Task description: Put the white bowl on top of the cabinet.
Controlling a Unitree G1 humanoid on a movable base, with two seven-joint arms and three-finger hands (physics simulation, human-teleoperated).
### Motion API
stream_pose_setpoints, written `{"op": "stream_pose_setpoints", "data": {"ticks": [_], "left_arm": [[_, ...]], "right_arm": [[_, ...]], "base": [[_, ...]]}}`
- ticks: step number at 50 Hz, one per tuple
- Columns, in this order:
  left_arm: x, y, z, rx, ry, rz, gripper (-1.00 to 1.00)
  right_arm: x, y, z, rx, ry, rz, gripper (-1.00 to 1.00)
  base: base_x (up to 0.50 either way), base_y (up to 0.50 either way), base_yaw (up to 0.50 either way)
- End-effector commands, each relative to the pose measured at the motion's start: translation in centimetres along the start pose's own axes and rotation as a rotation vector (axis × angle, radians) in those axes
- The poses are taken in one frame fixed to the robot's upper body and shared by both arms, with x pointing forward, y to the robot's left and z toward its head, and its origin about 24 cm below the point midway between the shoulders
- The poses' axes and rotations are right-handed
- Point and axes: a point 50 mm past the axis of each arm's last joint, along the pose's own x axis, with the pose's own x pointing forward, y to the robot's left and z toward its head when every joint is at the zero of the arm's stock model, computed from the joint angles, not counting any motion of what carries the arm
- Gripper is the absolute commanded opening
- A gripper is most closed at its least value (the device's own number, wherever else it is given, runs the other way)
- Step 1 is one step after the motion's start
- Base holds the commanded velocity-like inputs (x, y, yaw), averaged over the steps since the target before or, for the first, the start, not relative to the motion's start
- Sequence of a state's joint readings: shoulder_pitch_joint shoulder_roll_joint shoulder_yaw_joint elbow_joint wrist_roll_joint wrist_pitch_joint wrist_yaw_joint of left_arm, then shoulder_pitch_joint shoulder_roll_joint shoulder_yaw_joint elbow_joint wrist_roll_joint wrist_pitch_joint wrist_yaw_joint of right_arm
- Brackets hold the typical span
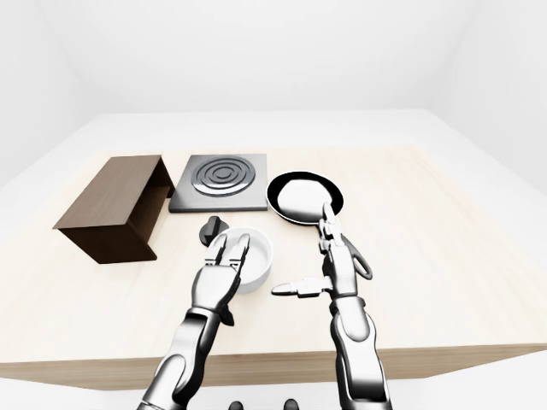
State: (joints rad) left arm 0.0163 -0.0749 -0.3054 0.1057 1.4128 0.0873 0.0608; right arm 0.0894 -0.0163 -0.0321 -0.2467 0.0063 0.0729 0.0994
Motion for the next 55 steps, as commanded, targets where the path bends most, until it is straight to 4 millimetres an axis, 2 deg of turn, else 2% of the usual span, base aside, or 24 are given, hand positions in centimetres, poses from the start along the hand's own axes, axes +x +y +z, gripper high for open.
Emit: {"op": "stream_pose_setpoints", "data": {"ticks": [1, 40, 41, 42, 55], "left_arm": [[0.04, -0.13, -0.01, -0.002, 0.000, -0.003, 1.00], [0.19, -0.50, -0.16, 0.002, 0.003, -0.017, 1.00], [0.19, -0.53, -0.19, 0.001, 0.004, -0.017, -0.47], [0.19, -0.55, -0.19, 0.002, 0.004, -0.018, -0.99], [0.16, -0.59, 0.02, 0.010, -0.002, -0.022, -1.00]], "right_arm": [[-0.10, 0.02, 0.06, -0.001, -0.001, 0.002, 1.00], [-0.10, 0.19, -0.02, -0.005, 0.000, 0.009, 1.00], [-0.07, 0.18, -0.03, -0.004, 0.000, 0.009, 1.00], [-0.05, 0.18, -0.04, -0.004, 0.001, 0.009, 1.00], [-0.05, 0.21, -0.12, -0.005, 0.002, 0.010, 1.00]], "base": [[0.00, 0.00, 0.00], [0.00, 0.00, 0.00], [0.00, 0.00, 0.00], [0.00, 0.00, 0.00], [0.00, 0.00, 0.00]]}}
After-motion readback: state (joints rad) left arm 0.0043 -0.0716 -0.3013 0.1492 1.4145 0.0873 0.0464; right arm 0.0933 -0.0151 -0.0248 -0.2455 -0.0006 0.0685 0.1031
